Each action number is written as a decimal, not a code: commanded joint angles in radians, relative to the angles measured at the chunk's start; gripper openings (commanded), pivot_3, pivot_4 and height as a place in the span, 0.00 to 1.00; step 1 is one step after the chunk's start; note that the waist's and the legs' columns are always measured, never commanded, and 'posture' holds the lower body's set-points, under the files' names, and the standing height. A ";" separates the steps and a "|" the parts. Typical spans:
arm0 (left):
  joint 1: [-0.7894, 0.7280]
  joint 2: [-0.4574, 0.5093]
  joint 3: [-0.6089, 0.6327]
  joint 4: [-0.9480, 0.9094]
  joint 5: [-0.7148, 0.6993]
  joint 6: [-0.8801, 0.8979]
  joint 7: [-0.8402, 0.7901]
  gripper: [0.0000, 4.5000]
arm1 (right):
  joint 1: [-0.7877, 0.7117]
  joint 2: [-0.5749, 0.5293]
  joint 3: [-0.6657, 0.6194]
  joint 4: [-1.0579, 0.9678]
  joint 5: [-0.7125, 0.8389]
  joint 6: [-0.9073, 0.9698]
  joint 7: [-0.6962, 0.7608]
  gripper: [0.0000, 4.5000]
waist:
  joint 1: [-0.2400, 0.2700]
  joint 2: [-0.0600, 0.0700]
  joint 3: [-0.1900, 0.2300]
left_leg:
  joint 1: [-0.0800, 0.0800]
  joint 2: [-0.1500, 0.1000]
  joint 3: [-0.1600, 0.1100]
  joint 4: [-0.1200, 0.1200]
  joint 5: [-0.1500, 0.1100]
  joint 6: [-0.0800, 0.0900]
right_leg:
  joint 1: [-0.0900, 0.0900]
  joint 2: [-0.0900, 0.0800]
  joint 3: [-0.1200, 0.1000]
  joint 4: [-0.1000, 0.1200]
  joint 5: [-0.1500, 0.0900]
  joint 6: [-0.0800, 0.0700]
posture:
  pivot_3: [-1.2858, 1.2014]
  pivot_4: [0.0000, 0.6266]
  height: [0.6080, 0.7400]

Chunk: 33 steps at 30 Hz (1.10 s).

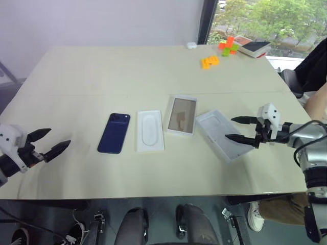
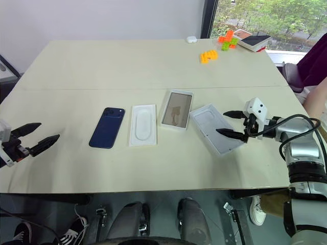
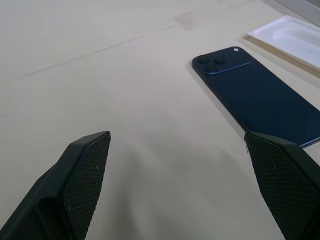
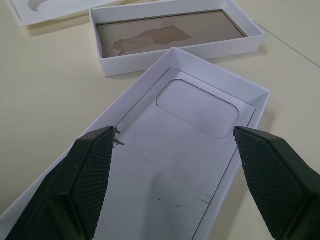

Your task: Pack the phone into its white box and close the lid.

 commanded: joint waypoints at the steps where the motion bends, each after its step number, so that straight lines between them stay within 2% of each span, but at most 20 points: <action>1: -0.012 0.009 0.029 -0.024 -0.019 -0.015 -0.007 1.00 | -0.016 -0.001 -0.012 -0.031 0.010 -0.007 0.002 0.88 | 0.000 0.000 0.000 | 0.000 0.000 0.000 0.000 0.000 0.000 | 0.000 0.000 0.000 0.000 0.000 0.000 | 0.52 0.24 1.00; 17: -0.044 0.016 0.018 0.002 0.012 -0.009 0.035 1.00 | -0.018 -0.011 -0.011 0.004 -0.014 -0.044 0.003 0.88 | 0.000 0.000 0.000 | 0.000 0.000 0.000 0.000 0.000 0.000 | 0.000 0.000 0.000 0.000 0.000 0.000 | 0.52 0.24 1.00; 24: -0.054 0.033 0.011 -0.025 -0.022 0.095 0.033 1.00 | -0.036 -0.007 0.000 0.030 -0.039 -0.078 0.003 0.88 | 0.000 0.000 0.000 | 0.000 0.000 0.000 0.000 0.000 0.000 | 0.000 0.000 0.000 0.000 0.000 0.000 | 0.52 0.24 1.00; 33: -0.066 -0.004 -0.006 -0.067 -0.032 0.094 0.027 1.00 | -0.059 0.006 -0.005 0.041 -0.027 -0.034 0.006 0.88 | 0.000 0.000 0.000 | 0.000 0.000 0.000 0.000 0.000 0.000 | 0.000 0.000 0.000 0.000 0.000 0.000 | 0.52 0.24 1.00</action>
